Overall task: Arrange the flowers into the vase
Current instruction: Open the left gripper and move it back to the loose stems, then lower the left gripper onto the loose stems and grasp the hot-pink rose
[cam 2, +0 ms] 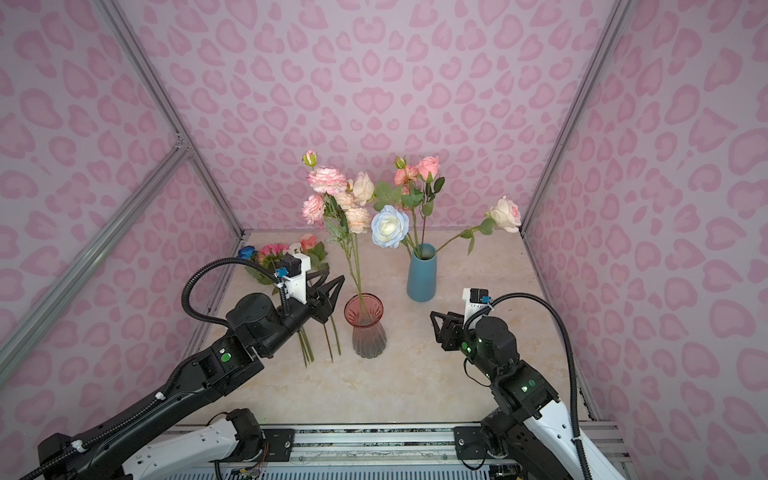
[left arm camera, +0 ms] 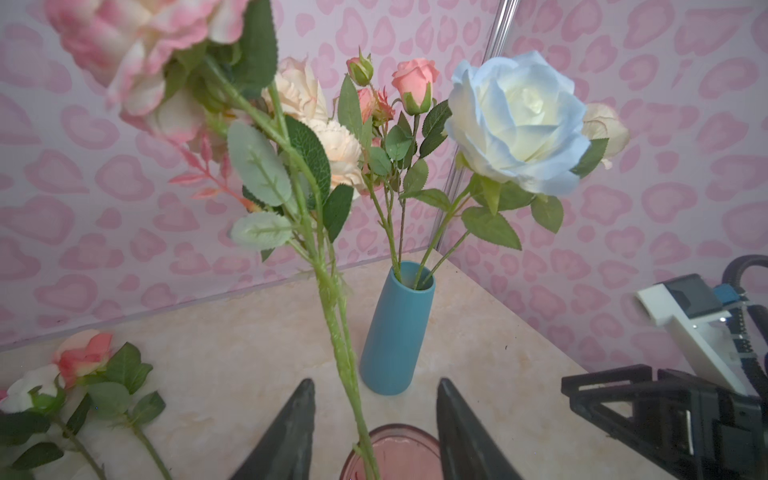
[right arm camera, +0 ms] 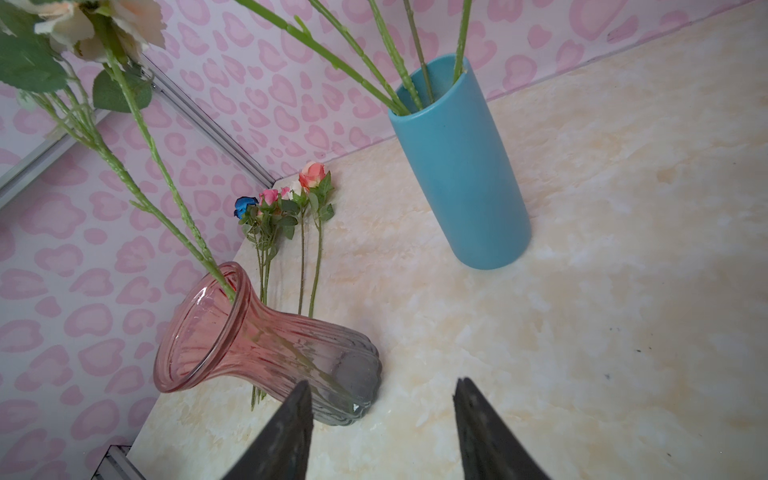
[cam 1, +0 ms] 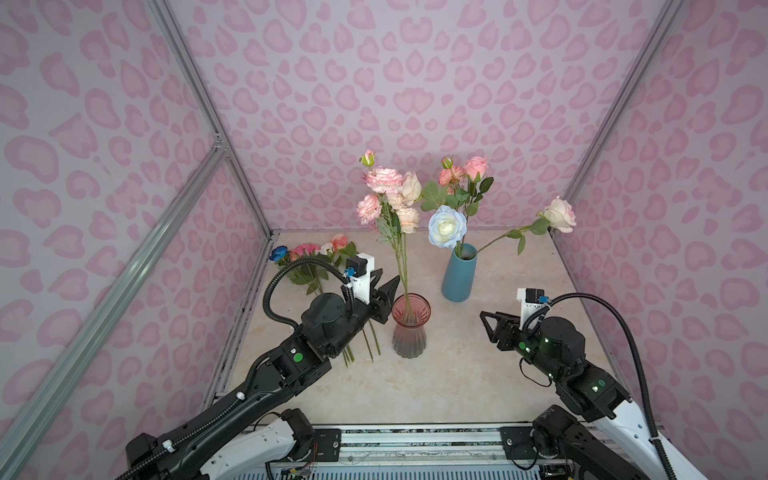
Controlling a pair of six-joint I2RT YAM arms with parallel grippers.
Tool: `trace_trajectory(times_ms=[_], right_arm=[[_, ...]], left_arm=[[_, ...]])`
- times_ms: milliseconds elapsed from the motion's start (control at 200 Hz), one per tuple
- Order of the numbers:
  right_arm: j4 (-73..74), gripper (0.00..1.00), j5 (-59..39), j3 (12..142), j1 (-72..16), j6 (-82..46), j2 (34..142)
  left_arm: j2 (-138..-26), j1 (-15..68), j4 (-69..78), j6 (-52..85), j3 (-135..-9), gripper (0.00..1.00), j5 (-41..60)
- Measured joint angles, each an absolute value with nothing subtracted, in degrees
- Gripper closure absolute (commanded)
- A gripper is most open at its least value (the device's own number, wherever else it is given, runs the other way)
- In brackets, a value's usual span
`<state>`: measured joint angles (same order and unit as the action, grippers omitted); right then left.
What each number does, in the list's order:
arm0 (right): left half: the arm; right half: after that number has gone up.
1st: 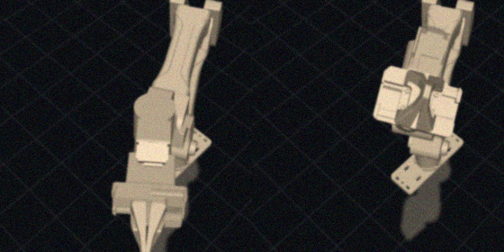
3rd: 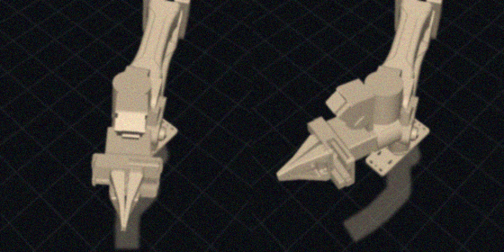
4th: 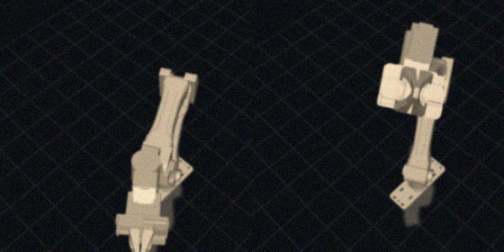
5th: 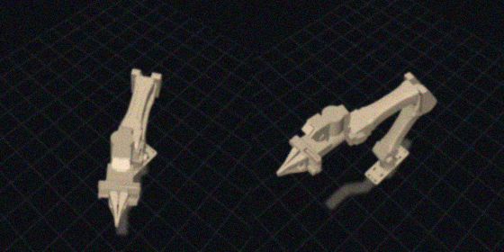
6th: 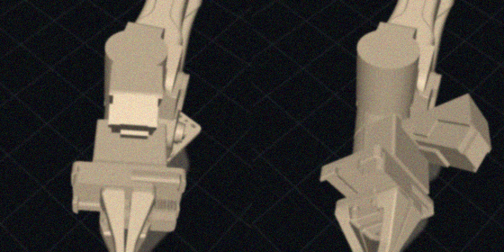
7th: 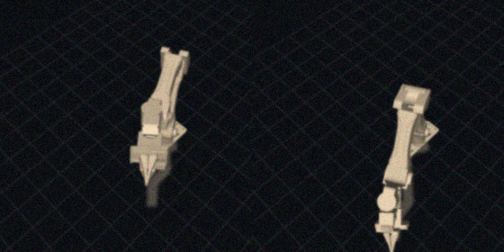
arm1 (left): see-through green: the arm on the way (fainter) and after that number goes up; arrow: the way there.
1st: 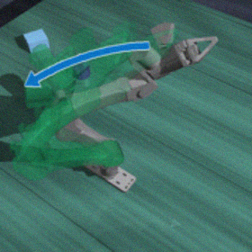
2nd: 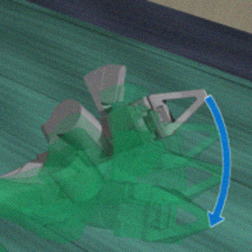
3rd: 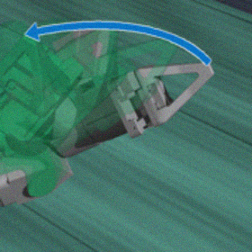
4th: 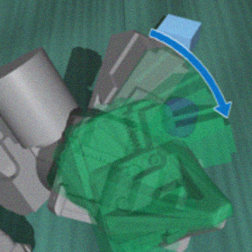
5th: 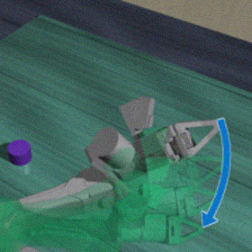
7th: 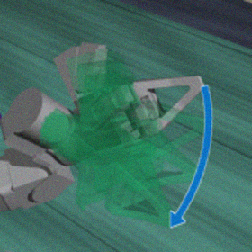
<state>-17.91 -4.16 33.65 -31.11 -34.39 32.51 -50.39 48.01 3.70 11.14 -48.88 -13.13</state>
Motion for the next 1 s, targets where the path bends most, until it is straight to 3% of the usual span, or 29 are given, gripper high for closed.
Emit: trace_trajectory(times_ms=[135,260,340,500,715,780,810,1000], right_arm=[[-17.9,0.44,-4.2,33.6,-31.1,-34.3,32.7],[-17.7,0.44,-4.1,33.4,-31.1,-34.3,32.6],[-17.6,0.44,-4.1,32.9,-31.1,-34.3,32.5],[-17.1,0.45,-4.3,31.6,-31.1,-34.3,33.3],[-16.3,0.45,-5.3,29.5,-31.0,-34.3,34.5],[-15.6,0.46,-5.8,29.0,-31.0,-34.3,35.1],[-15.3,0.46,-6.0,28.6,-31.0,-34.3,35.3],[-13.5,0.46,-7.1,27.0,-30.7,-35.0,36.0]], left_arm=[[-47.2,48.4,-0.8,12.0,-49.6,0.51,-13.9],[-46.1,47.0,-5.8,14.3,-50.0,0.49,-22.2],[-47.3,40.5,-10.7,18.9,-49.4,0.48,-26.1],[-52.2,22.1,-19.7,30.6,-45.7,0.46,-23.7],[-71.9,8.8,-21.3,37.6,-49.3,0.62,-13.6],[-78.2,7.0,-20.8,38.3,-52.2,0.63,-12.6],[-81.4,6.2,-20.7,38.5,-53.6,0.68,-11.7],[-96.1,3.1,-20.9,37.5,-63.0,0.66,-9.1]])
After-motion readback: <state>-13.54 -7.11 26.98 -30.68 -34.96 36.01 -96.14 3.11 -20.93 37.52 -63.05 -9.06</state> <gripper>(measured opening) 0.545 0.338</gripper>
